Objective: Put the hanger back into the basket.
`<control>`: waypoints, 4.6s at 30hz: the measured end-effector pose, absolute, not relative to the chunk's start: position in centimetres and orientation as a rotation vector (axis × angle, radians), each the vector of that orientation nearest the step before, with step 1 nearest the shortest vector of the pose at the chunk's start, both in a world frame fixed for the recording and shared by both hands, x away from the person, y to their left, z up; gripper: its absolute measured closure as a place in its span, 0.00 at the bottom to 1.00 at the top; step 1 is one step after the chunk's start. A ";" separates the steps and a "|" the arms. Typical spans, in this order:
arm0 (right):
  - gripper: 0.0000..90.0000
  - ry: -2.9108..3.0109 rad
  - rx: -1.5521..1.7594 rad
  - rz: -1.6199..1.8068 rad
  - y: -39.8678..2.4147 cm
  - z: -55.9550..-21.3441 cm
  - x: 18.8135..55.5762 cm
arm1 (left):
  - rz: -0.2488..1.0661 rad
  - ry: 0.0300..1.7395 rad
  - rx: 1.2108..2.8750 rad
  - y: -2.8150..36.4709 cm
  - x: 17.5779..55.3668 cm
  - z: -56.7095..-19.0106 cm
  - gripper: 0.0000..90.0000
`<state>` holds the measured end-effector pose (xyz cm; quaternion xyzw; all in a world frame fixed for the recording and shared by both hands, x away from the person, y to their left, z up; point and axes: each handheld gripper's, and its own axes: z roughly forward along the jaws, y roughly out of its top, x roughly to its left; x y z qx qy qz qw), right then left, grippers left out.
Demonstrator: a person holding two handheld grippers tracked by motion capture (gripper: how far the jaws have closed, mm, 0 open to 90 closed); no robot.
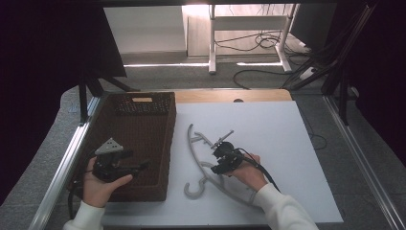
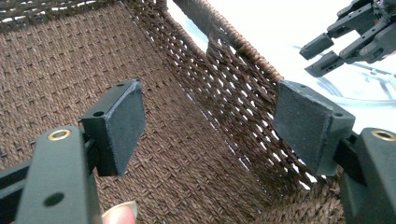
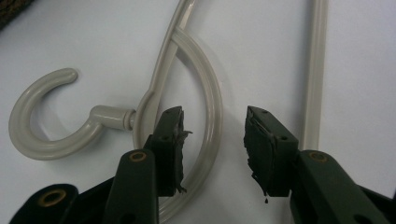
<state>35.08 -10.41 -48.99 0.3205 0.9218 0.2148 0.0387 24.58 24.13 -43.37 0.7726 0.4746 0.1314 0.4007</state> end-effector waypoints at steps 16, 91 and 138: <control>0.78 2.829 0.953 0.542 -9.6 -50.0 34.9 | 0.331 1.197 1.969 23.9 24.7 -43.6 0.28; 0.91 2.318 1.395 1.587 -14.2 -39.6 37.8 | 0.010 0.952 1.852 15.8 25.5 -41.8 0.37; 0.90 2.080 1.571 1.852 -15.2 -40.7 37.9 | -0.188 0.979 1.706 6.7 30.0 -44.3 0.91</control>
